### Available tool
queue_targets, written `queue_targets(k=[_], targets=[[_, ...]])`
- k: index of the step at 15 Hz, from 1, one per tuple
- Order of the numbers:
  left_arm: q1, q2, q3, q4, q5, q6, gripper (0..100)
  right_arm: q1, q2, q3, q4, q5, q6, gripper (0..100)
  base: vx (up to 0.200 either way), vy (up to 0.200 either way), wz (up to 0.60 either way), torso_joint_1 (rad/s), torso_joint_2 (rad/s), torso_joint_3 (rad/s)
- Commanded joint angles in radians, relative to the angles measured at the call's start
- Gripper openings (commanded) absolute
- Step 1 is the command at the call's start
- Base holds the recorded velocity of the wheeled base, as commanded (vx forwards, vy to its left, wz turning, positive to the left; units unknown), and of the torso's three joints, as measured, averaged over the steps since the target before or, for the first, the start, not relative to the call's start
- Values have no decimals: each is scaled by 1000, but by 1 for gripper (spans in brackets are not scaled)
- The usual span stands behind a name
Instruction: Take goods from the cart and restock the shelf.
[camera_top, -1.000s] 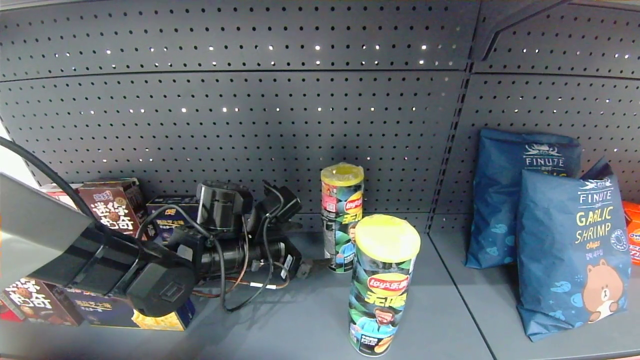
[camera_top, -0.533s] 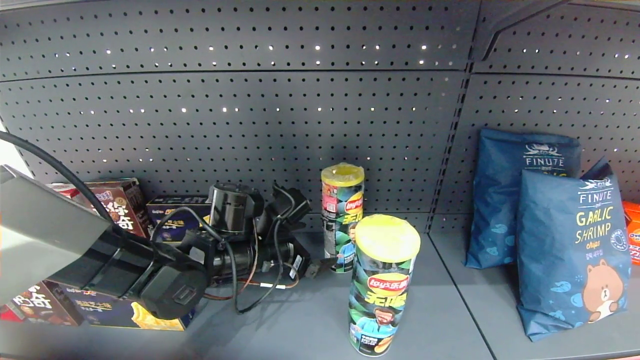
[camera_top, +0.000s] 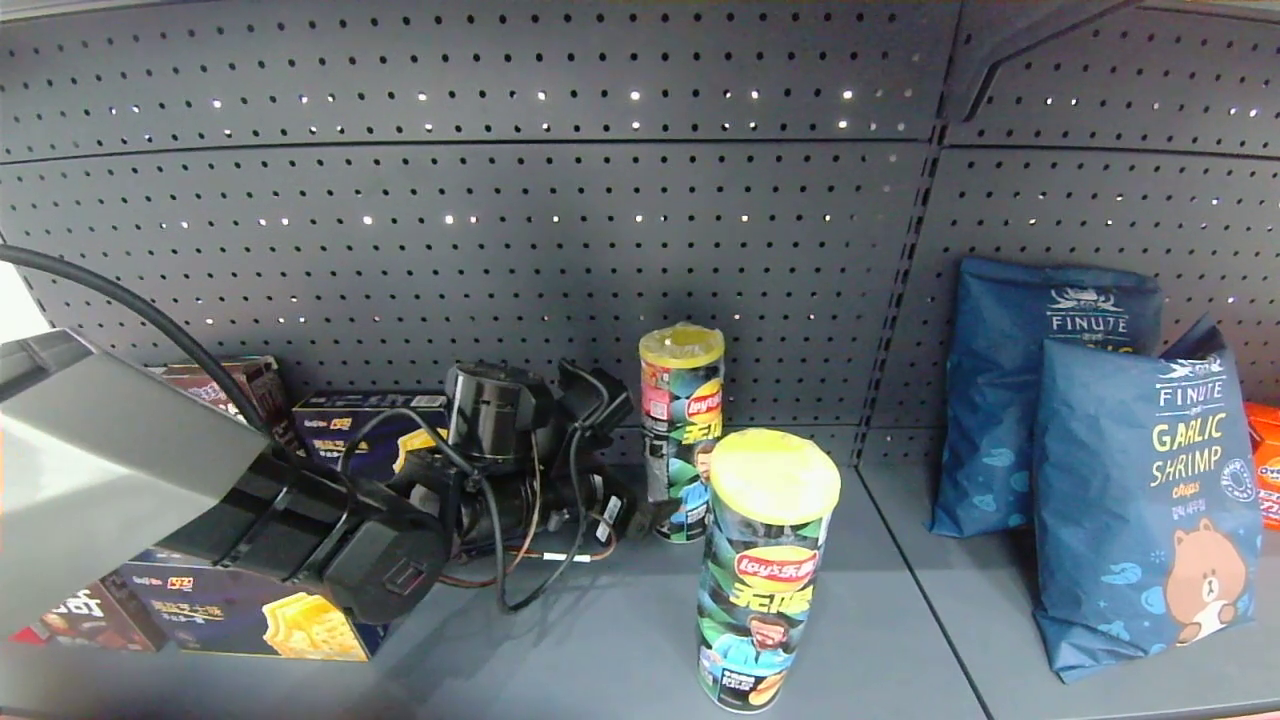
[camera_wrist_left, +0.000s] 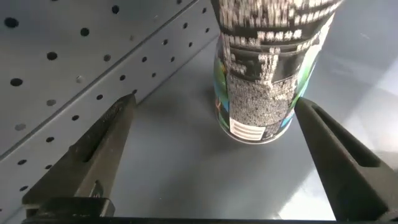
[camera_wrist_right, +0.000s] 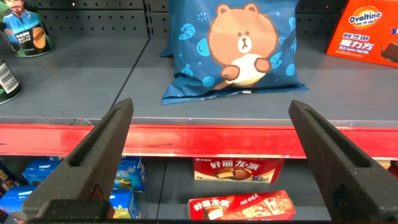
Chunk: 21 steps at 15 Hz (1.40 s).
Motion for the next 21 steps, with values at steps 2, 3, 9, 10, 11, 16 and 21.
queue_targets(k=[2, 3, 9, 10, 11, 16, 21], targets=[[1, 8, -2, 0, 13, 1, 100, 0, 1, 0, 0, 1, 0, 100, 0, 0, 0, 0, 0, 0], [2, 8, -1, 0, 25, 1, 100, 0, 1, 0, 0, 0, 0, 100, 0, 0, 0, 0, 0, 0], [10, 8, -2, 0, 80, 6, 100, 0, 1, 0, 0, 0, 0, 100, 0, 0, 0, 0, 0, 0], [10, 8, -2, 0, 82, 7, 100, 0, 1, 0, 0, 0, 0, 100, 0, 0, 0, 0, 0, 0], [10, 8, -4, 0, 93, 7, 100, 0, 1, 0, 0, 1, 0, 100, 0, 0, 0, 0, 0, 0], [16, 8, -7, 0, 113, 6, 100, 0, 1, 0, 0, 0, 0, 100, 0, 0, 0, 0, 0, 0], [38, 6, -7, 0, 131, 6, 100, 0, 1, 0, 0, 0, 0, 100, 0, 0, 0, 0, 0, 0]])
